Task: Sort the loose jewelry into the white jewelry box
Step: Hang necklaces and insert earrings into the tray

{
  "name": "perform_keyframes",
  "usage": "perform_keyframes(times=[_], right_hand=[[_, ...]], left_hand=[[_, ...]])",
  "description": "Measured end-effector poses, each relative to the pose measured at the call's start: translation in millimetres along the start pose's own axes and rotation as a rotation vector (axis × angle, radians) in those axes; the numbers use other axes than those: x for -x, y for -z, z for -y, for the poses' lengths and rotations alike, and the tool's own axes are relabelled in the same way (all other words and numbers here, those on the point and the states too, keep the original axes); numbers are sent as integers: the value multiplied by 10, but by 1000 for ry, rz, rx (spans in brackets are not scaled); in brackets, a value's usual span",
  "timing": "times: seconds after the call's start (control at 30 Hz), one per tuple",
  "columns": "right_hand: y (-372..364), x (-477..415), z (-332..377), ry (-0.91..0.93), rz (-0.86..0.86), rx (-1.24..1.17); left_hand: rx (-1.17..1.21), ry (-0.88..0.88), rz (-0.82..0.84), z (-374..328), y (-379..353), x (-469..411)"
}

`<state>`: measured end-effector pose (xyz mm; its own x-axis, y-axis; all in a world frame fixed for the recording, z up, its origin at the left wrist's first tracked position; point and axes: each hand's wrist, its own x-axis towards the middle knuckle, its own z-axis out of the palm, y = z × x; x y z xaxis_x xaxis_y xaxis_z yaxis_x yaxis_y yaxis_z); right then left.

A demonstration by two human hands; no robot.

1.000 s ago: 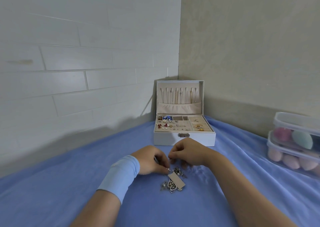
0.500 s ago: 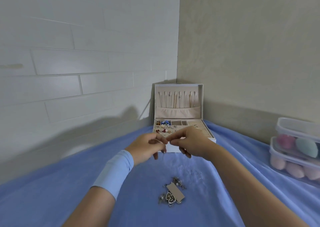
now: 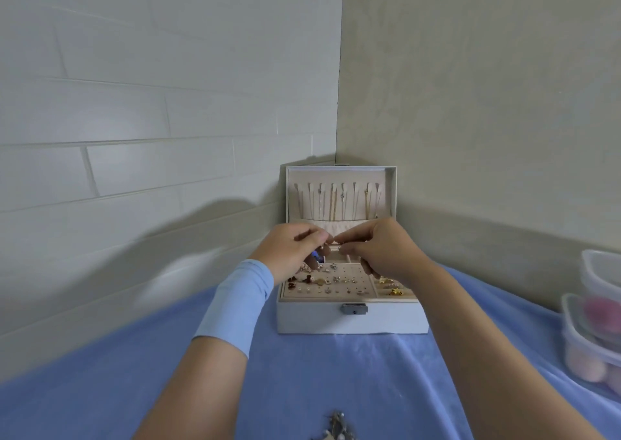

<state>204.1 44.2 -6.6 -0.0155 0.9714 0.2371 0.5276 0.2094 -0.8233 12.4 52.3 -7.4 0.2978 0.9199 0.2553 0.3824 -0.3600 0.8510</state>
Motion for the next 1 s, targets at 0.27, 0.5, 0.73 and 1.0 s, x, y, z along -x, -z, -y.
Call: perform_keyframes(times=[0.27,0.5,0.73,1.0], right_hand=[[-83,-198,-118,104,-82,194],[-127,-200,-59,191,-100,127],[-168,-170,-91,36,-93,-257],[-95,-166,-125,-23,-77,-123]], left_hand=[[-28,3,-22,141,-175,-195],[55,-16,-96,157,-136,-197],[195,-43,-150,186,-179,-192],[194,-39,-126,237,-233,-212]])
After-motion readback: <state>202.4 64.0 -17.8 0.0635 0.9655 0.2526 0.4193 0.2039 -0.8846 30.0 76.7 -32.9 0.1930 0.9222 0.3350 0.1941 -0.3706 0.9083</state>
